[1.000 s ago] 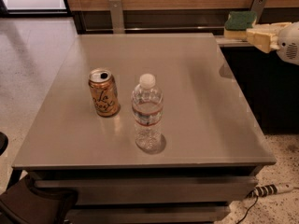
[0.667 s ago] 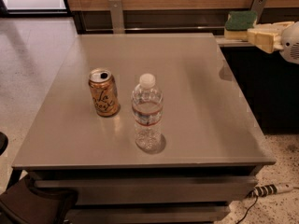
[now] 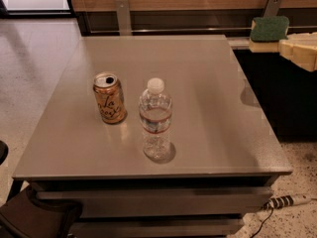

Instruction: Move sponge near water bottle

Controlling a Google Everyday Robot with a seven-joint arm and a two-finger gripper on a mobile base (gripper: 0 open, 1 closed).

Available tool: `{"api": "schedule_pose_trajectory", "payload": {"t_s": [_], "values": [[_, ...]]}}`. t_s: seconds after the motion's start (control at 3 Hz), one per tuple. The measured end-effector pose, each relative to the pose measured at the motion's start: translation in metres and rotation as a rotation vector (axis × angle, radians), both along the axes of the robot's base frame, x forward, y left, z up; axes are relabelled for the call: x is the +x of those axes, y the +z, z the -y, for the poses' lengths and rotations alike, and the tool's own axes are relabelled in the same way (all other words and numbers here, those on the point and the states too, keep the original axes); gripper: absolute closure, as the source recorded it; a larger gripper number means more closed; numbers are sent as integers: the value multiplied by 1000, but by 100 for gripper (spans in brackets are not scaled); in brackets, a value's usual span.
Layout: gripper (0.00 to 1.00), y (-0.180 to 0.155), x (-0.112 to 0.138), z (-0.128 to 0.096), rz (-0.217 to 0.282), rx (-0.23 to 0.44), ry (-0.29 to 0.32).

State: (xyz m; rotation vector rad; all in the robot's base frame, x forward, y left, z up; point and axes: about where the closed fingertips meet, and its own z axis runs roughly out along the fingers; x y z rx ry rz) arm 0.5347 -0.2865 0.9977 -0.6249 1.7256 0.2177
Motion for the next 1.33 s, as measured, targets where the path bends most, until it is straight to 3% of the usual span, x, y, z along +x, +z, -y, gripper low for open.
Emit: {"api": "schedule_pose_trajectory", "payload": {"t_s": [0.67, 1.33], "values": [[100, -9, -57, -4, -13, 17, 10], [100, -43, -106, -47, -49, 33, 79]]}}
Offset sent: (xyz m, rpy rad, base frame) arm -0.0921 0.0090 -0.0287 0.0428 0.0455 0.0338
